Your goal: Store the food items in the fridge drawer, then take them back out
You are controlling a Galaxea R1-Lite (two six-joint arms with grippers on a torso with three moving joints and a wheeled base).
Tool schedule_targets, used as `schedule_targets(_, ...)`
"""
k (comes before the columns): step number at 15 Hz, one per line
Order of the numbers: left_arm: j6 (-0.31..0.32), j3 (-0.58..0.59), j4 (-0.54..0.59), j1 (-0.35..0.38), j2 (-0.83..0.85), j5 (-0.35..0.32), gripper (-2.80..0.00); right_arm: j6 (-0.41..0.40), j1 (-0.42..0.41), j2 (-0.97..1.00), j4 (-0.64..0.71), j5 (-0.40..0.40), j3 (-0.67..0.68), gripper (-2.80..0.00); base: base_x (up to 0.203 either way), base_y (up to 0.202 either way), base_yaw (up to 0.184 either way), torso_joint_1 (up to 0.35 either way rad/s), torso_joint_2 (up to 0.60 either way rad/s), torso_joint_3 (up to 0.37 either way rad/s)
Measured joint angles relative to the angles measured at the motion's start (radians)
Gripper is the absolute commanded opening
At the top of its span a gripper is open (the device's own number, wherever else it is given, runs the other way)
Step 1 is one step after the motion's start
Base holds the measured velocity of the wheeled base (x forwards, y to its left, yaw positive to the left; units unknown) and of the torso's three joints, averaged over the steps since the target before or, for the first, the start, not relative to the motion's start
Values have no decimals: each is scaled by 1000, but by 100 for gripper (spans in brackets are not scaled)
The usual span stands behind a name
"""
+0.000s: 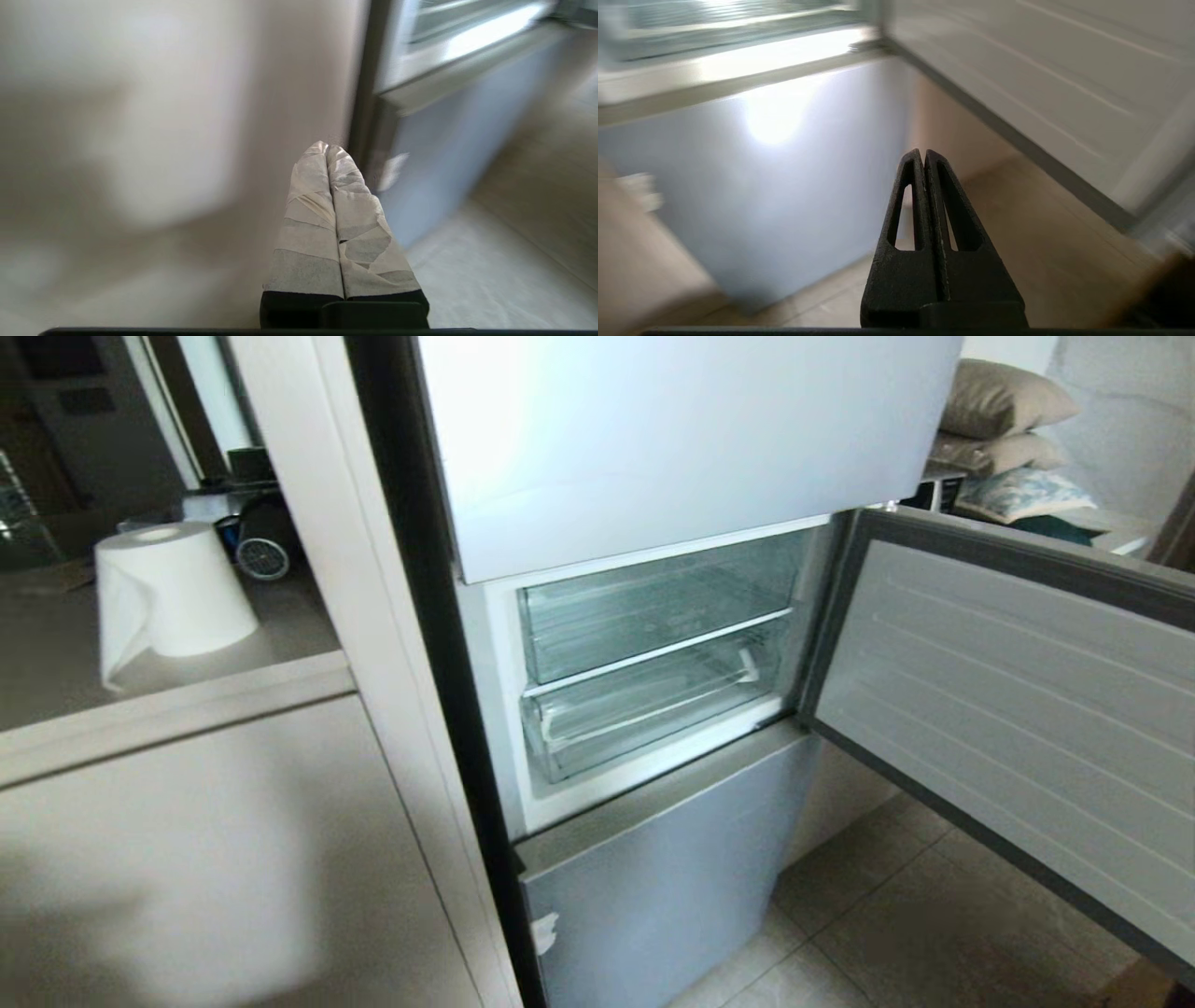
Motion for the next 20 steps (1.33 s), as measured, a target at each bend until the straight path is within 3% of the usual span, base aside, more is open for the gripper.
schedule_targets(13,0,0,0,0,0,1,-280,2,0,0,0,0,0,-280,2,-8,174,3,3,3)
schedule_targets(20,0,0,0,0,0,0,-280,-6,0,0,0,0,0,-280,0,-2,28,1,2,0)
